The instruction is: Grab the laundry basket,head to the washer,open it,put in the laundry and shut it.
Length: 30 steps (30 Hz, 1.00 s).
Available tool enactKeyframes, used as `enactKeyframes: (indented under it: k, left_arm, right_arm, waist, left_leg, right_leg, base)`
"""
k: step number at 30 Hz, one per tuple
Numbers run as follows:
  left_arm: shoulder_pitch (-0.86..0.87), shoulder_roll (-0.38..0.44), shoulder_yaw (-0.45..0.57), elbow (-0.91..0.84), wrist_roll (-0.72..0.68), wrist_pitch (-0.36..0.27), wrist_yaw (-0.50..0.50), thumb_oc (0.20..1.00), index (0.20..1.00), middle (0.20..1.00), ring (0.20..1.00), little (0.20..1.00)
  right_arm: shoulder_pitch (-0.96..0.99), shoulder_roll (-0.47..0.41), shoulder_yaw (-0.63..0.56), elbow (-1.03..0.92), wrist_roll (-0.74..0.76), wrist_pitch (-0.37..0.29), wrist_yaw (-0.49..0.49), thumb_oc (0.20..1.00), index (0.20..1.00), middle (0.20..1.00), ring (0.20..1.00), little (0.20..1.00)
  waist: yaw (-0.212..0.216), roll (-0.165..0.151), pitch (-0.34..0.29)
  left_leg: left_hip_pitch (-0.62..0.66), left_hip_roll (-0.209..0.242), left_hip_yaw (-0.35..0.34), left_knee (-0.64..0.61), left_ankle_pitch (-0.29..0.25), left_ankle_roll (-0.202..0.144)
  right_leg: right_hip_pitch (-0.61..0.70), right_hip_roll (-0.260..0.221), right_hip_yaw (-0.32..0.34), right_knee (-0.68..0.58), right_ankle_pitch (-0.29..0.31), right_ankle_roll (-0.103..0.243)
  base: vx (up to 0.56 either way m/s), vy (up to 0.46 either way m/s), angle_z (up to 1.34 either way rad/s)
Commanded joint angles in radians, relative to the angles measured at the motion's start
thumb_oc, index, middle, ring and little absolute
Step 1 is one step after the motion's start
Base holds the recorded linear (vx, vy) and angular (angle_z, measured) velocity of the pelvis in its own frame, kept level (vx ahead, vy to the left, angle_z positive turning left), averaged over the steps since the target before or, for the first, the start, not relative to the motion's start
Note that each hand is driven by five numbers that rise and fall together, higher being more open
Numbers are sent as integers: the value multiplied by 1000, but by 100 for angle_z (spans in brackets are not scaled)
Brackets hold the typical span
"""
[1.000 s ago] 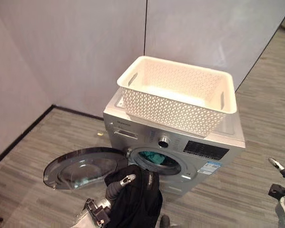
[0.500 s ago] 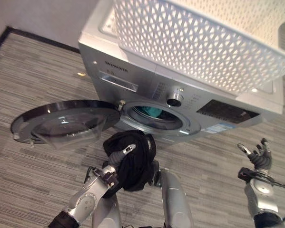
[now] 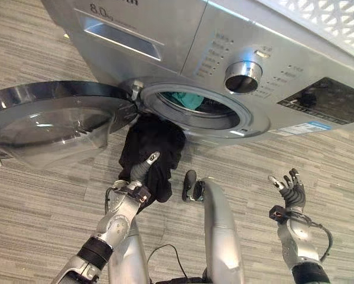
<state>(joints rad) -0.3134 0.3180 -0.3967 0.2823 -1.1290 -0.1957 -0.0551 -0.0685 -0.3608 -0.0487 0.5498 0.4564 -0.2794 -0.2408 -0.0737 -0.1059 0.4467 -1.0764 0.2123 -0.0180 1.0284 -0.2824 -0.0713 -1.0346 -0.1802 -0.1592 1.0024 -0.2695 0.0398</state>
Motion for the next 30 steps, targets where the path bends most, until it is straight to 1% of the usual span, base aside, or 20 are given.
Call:
enactKeyframes:
  k: [1,2,4,6,7,8,10,12,13,15,16,17,18,19,20,22,24,26,27,30]
  left_arm:
    - [-108,-80,-14,9,22,-98,51,200,200,200,200,200]
    - [-152,-95,-3,39,5,-110,64,200,200,200,200,200]
    - [-220,-105,30,68,5,-132,105,200,200,200,200,200]
    - [-313,-107,66,114,-10,-168,144,200,200,200,200,200]
    - [-371,-97,86,156,-17,-182,168,200,200,200,200,200]
    - [-488,-80,138,232,-47,-213,209,200,200,200,200,200]
    - [-591,-54,178,307,-72,-229,236,200,200,200,200,200]
    - [-748,5,194,420,-101,-254,294,200,200,200,200,200]
    - [-817,45,195,478,-127,-242,289,200,200,200,200,200]
    - [-995,167,168,654,-132,-217,328,200,200,200,200,200]
    - [-1070,220,156,702,-145,-212,341,200,200,200,200,200]
    - [-1136,268,132,728,-141,-200,334,200,200,200,200,200]
    - [-1164,288,129,701,-153,-209,323,200,200,200,200,200]
    - [-1204,288,111,636,-176,-230,303,200,200,200,200,200]
    - [-1223,275,85,579,-175,-245,294,200,200,200,200,200]
    - [-1230,255,71,539,-178,-253,283,200,200,200,200,200]
    - [-1180,203,79,505,-180,-257,267,200,200,200,200,200]
    - [-1123,166,97,562,-164,-242,271,200,200,200,200,200]
    - [-1093,154,127,628,-159,-233,282,200,200,200,200,200]
    - [-1036,144,207,755,-148,-198,295,200,200,200,200,200]
  right_arm:
    - [27,-27,0,78,9,-10,-25,1000,1000,1000,1000,1000]
    - [19,-26,14,144,10,-6,-20,1000,1000,1000,1000,1000]
    - [19,-33,32,89,-23,12,-24,1000,1000,1000,1000,1000]
    - [41,-35,56,110,-56,25,-21,1000,1000,1000,1000,1000]
    - [50,-42,78,118,-80,33,-14,1000,1000,1000,1000,1000]
    - [67,-43,101,122,-92,42,1,1000,1000,1000,1000,1000]
    - [73,-45,118,123,-96,49,16,1000,1000,1000,1000,1000]
    - [73,-50,145,120,-96,55,26,1000,1000,1000,1000,1000]
    - [62,-47,154,122,-91,56,27,1000,1000,1000,1000,1000]
    - [53,-53,184,129,-74,54,38,1000,1000,1000,1000,1000]
    - [38,-56,195,136,-64,53,43,1000,1000,1000,1000,1000]
    - [26,-53,196,140,-50,55,44,1000,1000,1000,1000,1000]
    - [25,-55,195,135,-48,54,48,1000,1000,1000,1000,1000]
    - [22,-64,188,122,-39,55,49,1000,1000,1000,1000,1000]
    - [27,-75,173,99,-28,55,54,1000,1000,1000,1000,1000]
    - [39,-82,159,72,-25,52,61,1000,1000,1000,1000,1000]
    - [65,-89,142,18,-33,54,63,1000,1000,1000,1000,1000]
    - [73,-85,152,-6,-42,55,57,1000,1000,1000,1000,1000]
    - [75,-82,167,-19,-50,55,55,1000,1000,1000,1000,1000]
    - [63,-70,222,-35,-85,46,35,1000,1000,1000,1000,1000]
  waist:
    - [-42,37,-56]
    - [-48,32,-61]
    - [-58,25,-76]
    - [-73,15,-89]
    - [-83,8,-98]
    - [-100,-3,-115]
    - [-114,-11,-130]
    - [-131,-17,-151]
    - [-138,-20,-154]
    - [-157,-28,-173]
    - [-165,-31,-181]
    - [-168,-32,-188]
    - [-170,-34,-191]
    - [-176,-38,-191]
    - [-168,-39,-183]
    - [-166,-38,-177]
    - [-162,-36,-162]
    - [-157,-34,-143]
    - [-156,-33,-138]
    - [-164,-56,-128]
  left_leg:
    - [26,18,-4,115,-158,49]
    - [16,22,-4,124,-163,49]
    - [-4,27,-8,138,-169,47]
    - [-20,35,-13,145,-172,44]
    - [-27,38,-16,151,-174,41]
    - [-42,48,-24,158,-179,37]
    - [-53,54,-31,165,-183,33]
    - [-69,71,-36,177,-190,26]
    - [-76,80,-38,181,-193,23]
    - [-101,101,-46,204,-197,15]
    - [-118,110,-51,221,-201,12]
    - [-131,121,-52,233,-202,11]
    - [-138,128,-53,242,-203,11]
    - [-148,139,-56,251,-208,13]
    - [-173,147,-62,278,-212,16]
    - [-189,150,-70,295,-215,19]
    - [-205,149,-73,314,-221,21]
    - [-216,140,-75,331,-218,19]
    - [-221,137,-73,339,-222,19]
    - [-239,152,-70,375,-234,17]
  right_leg:
    - [-77,22,-29,22,-8,11]
    - [-87,26,-29,28,-11,10]
    - [-111,32,-28,39,-15,7]
    - [-130,41,-29,48,-18,8]
    - [-136,44,-30,50,-18,9]
    - [-150,52,-33,48,-20,10]
    - [-159,58,-38,48,-21,11]
    - [-174,64,-43,48,-20,16]
    - [-181,70,-46,47,-19,17]
    - [-196,85,-55,43,-10,25]
    - [-208,94,-61,41,-3,30]
    - [-220,101,-68,41,2,34]
    - [-226,105,-74,38,5,38]
    - [-236,111,-85,31,10,44]
    - [-246,123,-94,28,17,53]
    - [-255,125,-99,32,17,55]
    - [-271,120,-103,47,12,58]
    - [-287,114,-101,60,8,56]
    - [-296,111,-97,71,4,55]
    - [-333,119,-91,102,-2,49]
  base:
    - [59,-39,-20]
    - [58,-36,-19]
    - [55,-39,-16]
    - [58,-53,-17]
    - [82,-79,-13]
    - [78,-80,-15]
    - [69,-68,-16]
    - [63,-49,-16]
    - [48,-51,-26]
    - [52,-48,-21]
    - [50,-6,-21]
    - [39,22,-27]
    - [25,46,-31]
    - [33,22,-26]
    - [22,15,-23]
    - [31,0,-26]
    - [39,35,-17]
    - [22,38,-9]
    - [17,40,-2]
    - [18,67,-1]
